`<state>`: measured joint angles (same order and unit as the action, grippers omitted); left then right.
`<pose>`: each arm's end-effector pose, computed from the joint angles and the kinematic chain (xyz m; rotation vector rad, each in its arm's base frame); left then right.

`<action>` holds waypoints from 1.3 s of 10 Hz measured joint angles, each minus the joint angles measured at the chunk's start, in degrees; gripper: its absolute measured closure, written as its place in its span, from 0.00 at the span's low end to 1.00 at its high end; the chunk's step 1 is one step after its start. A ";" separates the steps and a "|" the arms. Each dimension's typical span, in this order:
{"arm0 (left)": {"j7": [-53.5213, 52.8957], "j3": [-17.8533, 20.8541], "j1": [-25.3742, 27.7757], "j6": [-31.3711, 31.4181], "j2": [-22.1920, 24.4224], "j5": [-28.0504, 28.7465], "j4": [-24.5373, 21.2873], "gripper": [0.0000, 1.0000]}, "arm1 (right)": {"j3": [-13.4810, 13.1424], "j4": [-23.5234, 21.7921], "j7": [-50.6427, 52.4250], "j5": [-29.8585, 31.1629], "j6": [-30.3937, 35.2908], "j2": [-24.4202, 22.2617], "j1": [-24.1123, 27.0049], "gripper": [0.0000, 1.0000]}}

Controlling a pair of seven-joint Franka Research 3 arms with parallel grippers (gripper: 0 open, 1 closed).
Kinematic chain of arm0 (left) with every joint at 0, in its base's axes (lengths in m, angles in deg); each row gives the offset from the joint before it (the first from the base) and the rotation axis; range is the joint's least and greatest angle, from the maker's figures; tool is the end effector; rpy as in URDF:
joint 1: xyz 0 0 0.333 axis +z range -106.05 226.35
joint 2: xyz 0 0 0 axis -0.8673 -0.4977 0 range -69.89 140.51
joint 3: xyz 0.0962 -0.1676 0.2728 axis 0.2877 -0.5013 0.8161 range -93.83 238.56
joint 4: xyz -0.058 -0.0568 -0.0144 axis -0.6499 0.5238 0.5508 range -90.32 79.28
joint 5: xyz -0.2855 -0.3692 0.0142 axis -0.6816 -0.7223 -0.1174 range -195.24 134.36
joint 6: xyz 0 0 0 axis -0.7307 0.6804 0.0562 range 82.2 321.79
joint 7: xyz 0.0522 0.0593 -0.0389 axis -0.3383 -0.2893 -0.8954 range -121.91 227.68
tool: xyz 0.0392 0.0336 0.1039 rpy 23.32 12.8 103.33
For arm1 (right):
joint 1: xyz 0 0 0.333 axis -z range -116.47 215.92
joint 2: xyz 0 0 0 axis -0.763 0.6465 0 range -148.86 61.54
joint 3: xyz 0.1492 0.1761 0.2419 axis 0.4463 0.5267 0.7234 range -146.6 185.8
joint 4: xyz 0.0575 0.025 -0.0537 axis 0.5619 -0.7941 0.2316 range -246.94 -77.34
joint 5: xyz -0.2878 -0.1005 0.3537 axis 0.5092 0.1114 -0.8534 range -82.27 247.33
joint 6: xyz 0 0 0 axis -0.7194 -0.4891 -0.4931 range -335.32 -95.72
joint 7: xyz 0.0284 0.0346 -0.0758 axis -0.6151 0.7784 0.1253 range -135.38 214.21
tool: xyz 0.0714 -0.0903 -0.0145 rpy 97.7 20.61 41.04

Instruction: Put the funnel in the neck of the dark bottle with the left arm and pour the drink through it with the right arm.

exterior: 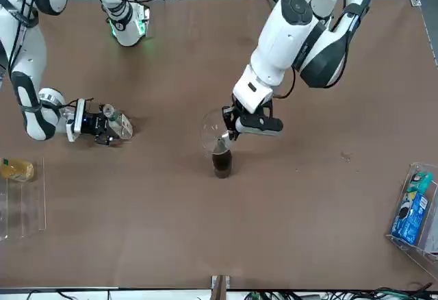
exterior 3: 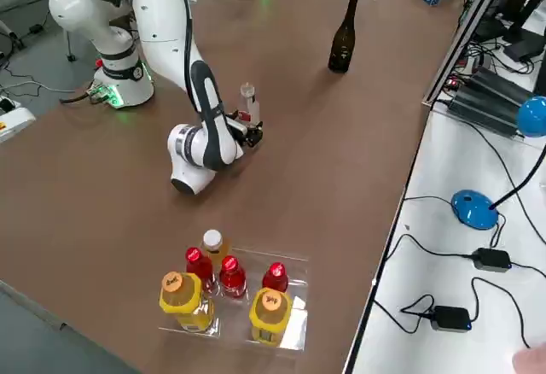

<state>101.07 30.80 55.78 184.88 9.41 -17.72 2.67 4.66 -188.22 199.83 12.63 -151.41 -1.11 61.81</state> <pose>0.6192 -0.4892 0.5153 2.7474 0.0797 0.3399 0.4937 -0.1363 0.0318 -1.3558 -1.2452 -1.1088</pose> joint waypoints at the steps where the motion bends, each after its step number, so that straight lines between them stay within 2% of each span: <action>1: 0.00 -0.01 0.01 0.00 0.00 0.00 0.00 0.90 | 0.14 0.00 0.00 -0.02 0.00 0.00 0.00 0.10; 2: 0.00 -0.01 0.04 0.00 0.00 0.00 0.00 0.90 | 0.14 0.00 0.01 -0.04 0.00 0.00 0.00 0.11; 4: 0.00 -0.04 0.11 -0.21 0.01 0.00 0.05 0.90 | 0.16 0.00 0.03 -0.07 0.01 0.00 0.00 0.26; 7: 0.00 -0.13 0.18 -1.65 0.24 0.02 0.21 0.90 | 0.23 0.00 0.03 -0.10 0.02 0.00 0.00 0.29; 9: 0.00 -0.13 0.28 -2.66 0.20 0.16 0.12 0.90 | 0.28 0.01 0.03 -0.11 0.03 0.00 -0.01 0.39; 10: 0.00 -0.13 0.28 -2.73 0.19 0.16 0.08 0.90 | 0.30 0.02 0.03 -0.12 0.03 0.00 -0.03 0.48; 12: 0.00 -0.13 0.27 -2.76 0.03 0.17 -0.06 0.90 | 0.30 0.05 0.03 -0.13 0.02 0.00 -0.05 0.57; 13: 0.00 -0.13 0.27 -2.76 -0.09 0.17 -0.08 0.89 | 0.30 0.08 0.02 -0.15 0.02 0.00 -0.05 0.57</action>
<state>101.07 30.67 56.04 182.11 9.33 -17.55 2.60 4.97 -188.14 199.85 12.48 -151.38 -1.11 61.76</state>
